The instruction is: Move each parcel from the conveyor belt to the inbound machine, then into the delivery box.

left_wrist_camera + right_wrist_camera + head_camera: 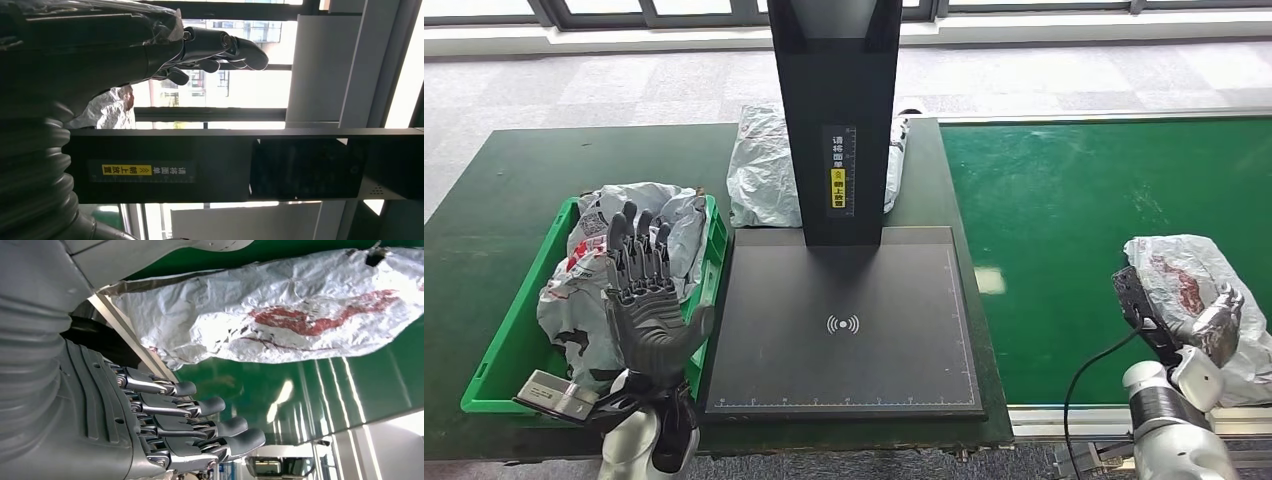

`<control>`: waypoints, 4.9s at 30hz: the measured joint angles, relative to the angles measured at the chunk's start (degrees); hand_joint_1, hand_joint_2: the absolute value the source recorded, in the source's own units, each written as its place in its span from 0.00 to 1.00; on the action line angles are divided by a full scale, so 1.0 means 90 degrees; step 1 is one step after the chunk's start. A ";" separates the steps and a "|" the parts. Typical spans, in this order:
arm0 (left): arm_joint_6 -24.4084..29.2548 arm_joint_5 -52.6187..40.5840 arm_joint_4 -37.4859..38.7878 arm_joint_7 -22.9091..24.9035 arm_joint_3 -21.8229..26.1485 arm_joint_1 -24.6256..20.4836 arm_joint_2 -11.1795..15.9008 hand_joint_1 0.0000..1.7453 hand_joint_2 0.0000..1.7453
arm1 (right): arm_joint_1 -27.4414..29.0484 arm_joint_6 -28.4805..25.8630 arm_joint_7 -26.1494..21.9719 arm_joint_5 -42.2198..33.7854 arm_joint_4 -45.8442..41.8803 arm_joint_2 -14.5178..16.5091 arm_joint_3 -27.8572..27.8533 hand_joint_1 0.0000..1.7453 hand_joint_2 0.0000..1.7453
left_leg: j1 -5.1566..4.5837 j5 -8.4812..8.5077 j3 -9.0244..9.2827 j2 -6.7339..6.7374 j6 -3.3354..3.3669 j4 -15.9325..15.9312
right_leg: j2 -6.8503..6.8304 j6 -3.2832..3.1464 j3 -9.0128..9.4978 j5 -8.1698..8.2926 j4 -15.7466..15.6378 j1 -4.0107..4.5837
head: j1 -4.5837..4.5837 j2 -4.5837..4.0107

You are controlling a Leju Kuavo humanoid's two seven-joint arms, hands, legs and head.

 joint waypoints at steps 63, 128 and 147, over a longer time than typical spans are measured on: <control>0.0421 -0.0313 0.0157 0.0000 0.0004 0.0343 0.0005 0.00 1.00 | 0.0428 0.0857 0.1648 0.0733 0.0303 -0.0047 0.0132 0.00 1.00 | -0.0001 -0.0002 0.0001 0.0002 0.0001 0.0000 | 0.0004 0.0003 -0.0001 -0.0002 -0.0001 -0.0001 | 0.0000 0.0000; 0.0771 -0.0687 0.0865 0.0000 0.0202 0.0257 -0.0012 0.00 1.00 | 0.1462 0.1726 -0.4141 -0.2408 -0.1673 0.2972 0.2393 1.00 1.00 | 0.0033 -0.0010 0.0016 0.0033 -0.0044 -0.0004 | 0.0034 -0.0028 -0.0006 -0.0020 0.0006 0.0035 | 0.0001 0.0000; 0.0894 -0.0857 0.2082 -0.0001 0.0114 -0.0092 -0.0019 0.00 1.00 | 0.2011 0.2319 -0.4128 -0.3748 -0.2650 0.3325 0.5288 1.00 1.00 | 0.0032 -0.0016 0.0023 0.0098 -0.0056 -0.0004 | 0.0097 -0.0050 -0.0028 -0.0007 0.0005 0.0040 | 0.0000 -0.0001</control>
